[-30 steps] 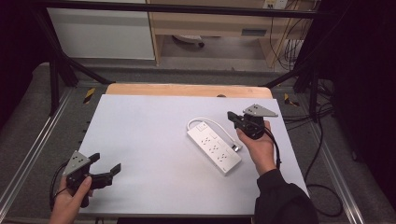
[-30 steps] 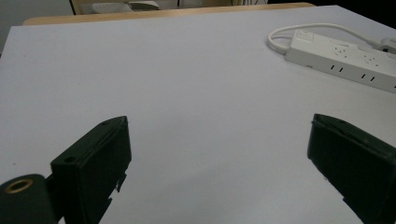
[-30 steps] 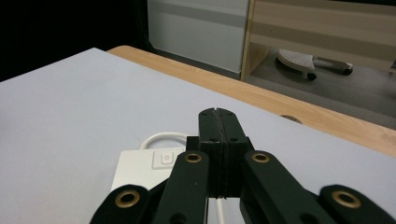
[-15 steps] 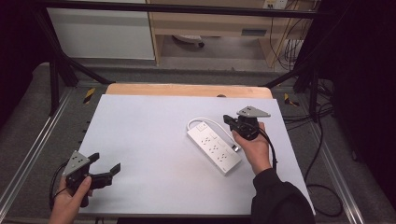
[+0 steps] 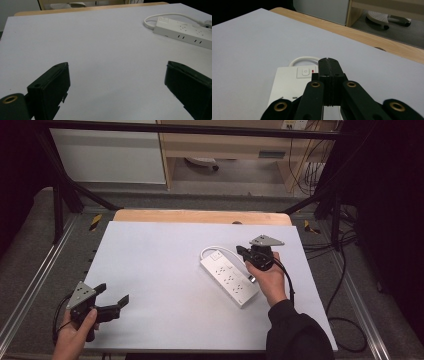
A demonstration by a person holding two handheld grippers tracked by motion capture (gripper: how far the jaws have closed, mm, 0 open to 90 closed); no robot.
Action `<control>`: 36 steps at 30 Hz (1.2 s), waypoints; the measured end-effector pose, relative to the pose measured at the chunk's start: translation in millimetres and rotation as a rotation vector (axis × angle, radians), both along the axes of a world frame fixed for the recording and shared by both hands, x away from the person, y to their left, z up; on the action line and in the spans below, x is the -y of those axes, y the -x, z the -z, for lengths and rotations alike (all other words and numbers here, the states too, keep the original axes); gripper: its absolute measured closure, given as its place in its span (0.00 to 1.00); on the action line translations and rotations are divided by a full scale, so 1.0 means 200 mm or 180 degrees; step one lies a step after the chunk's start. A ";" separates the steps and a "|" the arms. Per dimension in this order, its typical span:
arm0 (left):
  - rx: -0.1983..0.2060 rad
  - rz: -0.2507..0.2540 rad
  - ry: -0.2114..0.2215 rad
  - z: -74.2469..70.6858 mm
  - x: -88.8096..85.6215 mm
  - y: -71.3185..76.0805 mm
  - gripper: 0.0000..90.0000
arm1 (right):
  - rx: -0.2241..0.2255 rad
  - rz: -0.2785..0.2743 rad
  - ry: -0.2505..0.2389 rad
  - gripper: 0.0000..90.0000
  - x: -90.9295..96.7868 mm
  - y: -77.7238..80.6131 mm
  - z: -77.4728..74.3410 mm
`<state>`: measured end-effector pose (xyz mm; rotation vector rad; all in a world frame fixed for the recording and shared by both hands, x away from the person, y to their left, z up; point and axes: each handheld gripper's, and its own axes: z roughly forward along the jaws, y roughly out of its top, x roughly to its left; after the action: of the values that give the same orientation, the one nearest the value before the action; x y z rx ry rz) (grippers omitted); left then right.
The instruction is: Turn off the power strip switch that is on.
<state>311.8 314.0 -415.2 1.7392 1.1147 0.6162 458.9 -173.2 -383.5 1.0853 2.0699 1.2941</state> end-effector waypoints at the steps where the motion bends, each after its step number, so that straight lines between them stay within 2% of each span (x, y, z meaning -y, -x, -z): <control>1: -0.0001 -0.0001 0.0000 0.00 0.00 0.00 0.07 | -0.0004 0.0006 0.0000 1.00 0.00 0.00 0.00; 10: -0.0001 -0.0003 -0.0001 0.00 0.00 0.00 0.07 | -0.0076 -0.0016 0.0039 1.00 -0.02 -0.01 0.04; 20: 0.0001 -0.0003 0.0003 0.00 0.00 0.00 0.07 | -0.0194 -0.0034 0.0077 1.00 -0.04 -0.01 0.12; 36: 0.0006 0.0003 0.0003 0.00 -0.01 0.00 0.07 | -0.0316 -0.0042 0.0081 1.00 -0.09 0.00 0.21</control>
<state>311.7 315.3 -414.9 1.7378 1.1127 0.6167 459.7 -155.7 -425.4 1.1479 2.1633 1.2397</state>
